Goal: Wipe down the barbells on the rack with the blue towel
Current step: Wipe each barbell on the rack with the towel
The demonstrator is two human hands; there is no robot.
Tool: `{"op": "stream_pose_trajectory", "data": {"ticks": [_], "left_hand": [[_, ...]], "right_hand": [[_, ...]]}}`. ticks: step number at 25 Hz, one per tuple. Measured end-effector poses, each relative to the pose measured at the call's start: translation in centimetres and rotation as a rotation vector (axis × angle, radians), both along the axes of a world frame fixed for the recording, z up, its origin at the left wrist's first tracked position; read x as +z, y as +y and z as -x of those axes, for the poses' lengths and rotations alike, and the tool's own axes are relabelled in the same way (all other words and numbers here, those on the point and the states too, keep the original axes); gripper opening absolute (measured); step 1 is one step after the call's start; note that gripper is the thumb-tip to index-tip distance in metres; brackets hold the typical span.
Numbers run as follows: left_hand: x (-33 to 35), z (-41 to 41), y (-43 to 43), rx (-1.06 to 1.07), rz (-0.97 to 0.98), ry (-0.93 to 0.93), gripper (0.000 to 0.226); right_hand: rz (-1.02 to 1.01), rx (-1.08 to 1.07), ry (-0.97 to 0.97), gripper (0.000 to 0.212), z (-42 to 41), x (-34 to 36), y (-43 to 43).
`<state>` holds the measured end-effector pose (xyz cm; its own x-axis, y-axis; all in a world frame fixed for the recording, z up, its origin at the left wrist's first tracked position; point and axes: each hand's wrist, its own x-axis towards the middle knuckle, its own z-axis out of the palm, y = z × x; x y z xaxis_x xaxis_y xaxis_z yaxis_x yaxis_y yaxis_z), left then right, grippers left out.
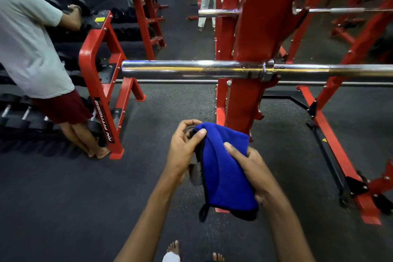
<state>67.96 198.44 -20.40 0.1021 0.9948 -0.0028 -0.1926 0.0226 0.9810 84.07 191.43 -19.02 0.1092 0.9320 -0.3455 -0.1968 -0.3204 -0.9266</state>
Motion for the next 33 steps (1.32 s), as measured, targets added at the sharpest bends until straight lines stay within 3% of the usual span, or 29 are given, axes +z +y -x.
{"op": "stream_pose_trajectory", "data": {"ticks": [4,7,9,11,13,15,17,20,23,28,33], "left_hand": [[3.0,5.3,6.9,0.159,-0.358,0.333,0.011],[5.8,9.2,12.1,0.397,-0.666,0.668,0.019],[6.7,11.5,15.3,0.469,-0.731,0.879,0.028],[6.4,13.3,18.2,0.4,-0.743,1.033,0.034],[5.6,14.8,20.5,0.286,-0.779,1.068,0.037],[5.2,15.4,21.7,0.207,-0.834,1.009,0.036],[5.0,15.7,21.9,0.156,-0.876,0.932,0.031],[4.9,15.8,22.1,0.147,-0.88,0.879,0.031],[4.6,15.7,22.0,0.155,-0.865,0.845,0.032],[5.3,17.1,22.7,0.007,-0.85,0.778,0.035],[5.6,20.4,25.1,-0.181,-0.857,0.874,0.042]], "right_hand": [[-0.112,-0.222,-0.225,0.028,1.3,4.5,4.5],[-0.369,-0.448,-0.44,0.031,1.6,9.0,8.9],[-0.608,-0.673,-0.718,0.034,1.9,11.9,11.6],[-0.763,-0.86,-1.108,0.041,2.4,12.8,14.2],[-0.658,-0.786,-1.393,0.054,3.9,11.1,17.1],[-0.475,-0.535,-1.603,0.058,6.2,7.4,19.2],[-0.485,-0.409,-1.618,0.061,6.4,5.6,19.6],[-0.624,-0.469,-1.43,0.051,2.5,7.1,19.8],[-0.549,-0.49,-1.524,0.053,0.3,6.4,20.5],[-0.574,-0.522,-1.556,0.066,5.1,4.2,21.5],[-0.679,-0.609,-1.433,0.035,5.2,4.3,21.8]]}}
